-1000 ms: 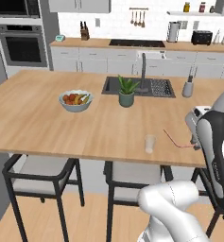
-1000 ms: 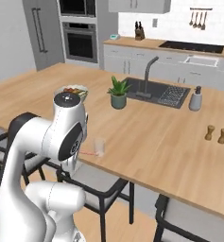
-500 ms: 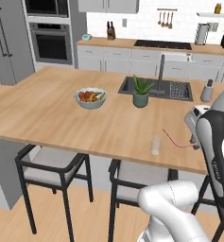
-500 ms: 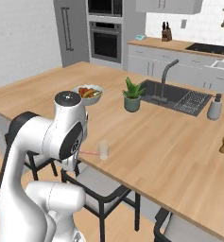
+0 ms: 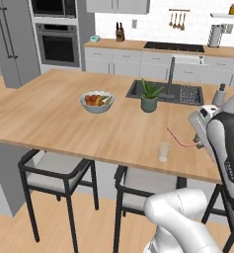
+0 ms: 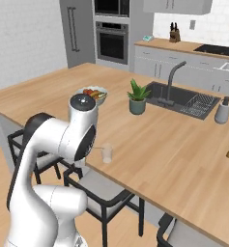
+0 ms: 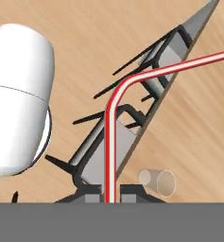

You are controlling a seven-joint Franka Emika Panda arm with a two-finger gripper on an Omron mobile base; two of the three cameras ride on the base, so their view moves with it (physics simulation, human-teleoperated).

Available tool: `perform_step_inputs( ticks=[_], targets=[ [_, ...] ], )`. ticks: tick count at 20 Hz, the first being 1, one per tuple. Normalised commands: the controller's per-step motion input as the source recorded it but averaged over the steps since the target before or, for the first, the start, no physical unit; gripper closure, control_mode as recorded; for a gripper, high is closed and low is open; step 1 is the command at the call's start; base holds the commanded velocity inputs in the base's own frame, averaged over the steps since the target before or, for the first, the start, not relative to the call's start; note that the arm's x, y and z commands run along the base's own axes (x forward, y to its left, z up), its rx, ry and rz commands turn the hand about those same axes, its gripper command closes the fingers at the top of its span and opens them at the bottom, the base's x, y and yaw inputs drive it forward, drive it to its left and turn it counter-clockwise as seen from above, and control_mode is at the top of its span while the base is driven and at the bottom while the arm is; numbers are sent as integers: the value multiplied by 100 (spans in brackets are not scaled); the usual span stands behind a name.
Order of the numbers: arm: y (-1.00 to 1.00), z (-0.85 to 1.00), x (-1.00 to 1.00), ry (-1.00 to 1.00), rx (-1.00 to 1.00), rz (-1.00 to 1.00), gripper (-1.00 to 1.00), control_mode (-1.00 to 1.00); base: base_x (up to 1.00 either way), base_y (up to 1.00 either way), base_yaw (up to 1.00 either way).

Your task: Take a straw from the drawer in front and place it inside the glass cup on the dining counter.

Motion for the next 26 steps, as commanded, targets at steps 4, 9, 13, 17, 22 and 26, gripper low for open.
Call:
perform_step_inputs(
  ticks=[4, 9, 13, 17, 22, 26],
  targets=[
    [-1, 14, 59, -5, 24, 27, 100, -100, 0, 0, 0],
    [0, 13, 53, 5, 31, 20, 100, -100, 0, 0, 0],
    [1, 0, 16, 8, 20, 10, 100, -100, 0, 0, 0],
    [8, -11, 0, 6, 11, 10, 100, -100, 0, 0, 0],
    [7, -2, 7, 12, 19, 6, 100, -100, 0, 0, 0],
    [7, -5, 7, 10, 15, 8, 100, -100, 0, 0, 0]
  ],
)
